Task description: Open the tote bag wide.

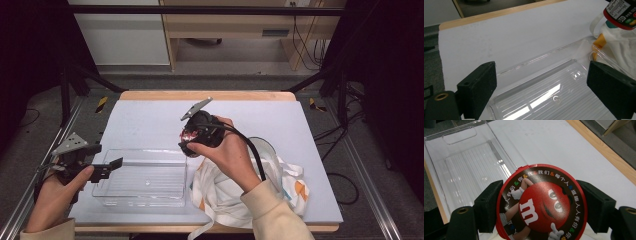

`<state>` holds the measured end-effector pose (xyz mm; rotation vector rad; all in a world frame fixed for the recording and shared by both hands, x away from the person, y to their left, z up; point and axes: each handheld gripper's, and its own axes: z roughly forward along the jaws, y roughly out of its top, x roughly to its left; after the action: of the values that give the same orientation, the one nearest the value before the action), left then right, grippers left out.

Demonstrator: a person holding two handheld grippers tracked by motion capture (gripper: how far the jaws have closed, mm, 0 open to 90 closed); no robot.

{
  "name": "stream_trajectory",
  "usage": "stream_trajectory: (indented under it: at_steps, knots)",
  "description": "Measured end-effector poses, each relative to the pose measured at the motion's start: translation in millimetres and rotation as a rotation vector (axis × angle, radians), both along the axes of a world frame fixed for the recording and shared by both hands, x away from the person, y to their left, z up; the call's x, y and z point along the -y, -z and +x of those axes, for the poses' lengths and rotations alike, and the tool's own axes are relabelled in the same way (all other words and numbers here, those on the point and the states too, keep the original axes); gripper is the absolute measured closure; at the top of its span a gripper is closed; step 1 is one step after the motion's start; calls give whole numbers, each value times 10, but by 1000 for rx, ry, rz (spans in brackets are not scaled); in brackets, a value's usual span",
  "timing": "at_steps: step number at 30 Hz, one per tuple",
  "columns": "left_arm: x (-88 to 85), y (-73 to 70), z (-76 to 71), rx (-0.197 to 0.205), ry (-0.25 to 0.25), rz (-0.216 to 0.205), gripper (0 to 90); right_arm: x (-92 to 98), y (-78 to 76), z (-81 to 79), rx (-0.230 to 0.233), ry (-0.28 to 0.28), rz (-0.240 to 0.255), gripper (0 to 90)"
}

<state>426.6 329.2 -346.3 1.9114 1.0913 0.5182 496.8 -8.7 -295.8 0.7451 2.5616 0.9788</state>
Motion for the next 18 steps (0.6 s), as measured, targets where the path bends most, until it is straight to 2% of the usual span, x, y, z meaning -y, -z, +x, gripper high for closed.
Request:
stream_trajectory:
  at_steps: [5, 12, 18]
  knots:
    - [-46, -8, -6, 5, -14, -12, 92, -64, 12, 9, -3, -3, 9, 256]
    - [-14, -41, -22, 11, 8, -11, 93, -167, 65, 1, -2, -29, 7, 257]
    - [-67, -40, -22, 12, -9, -24, 93, -300, 143, -58, -8, -52, 2, 257]
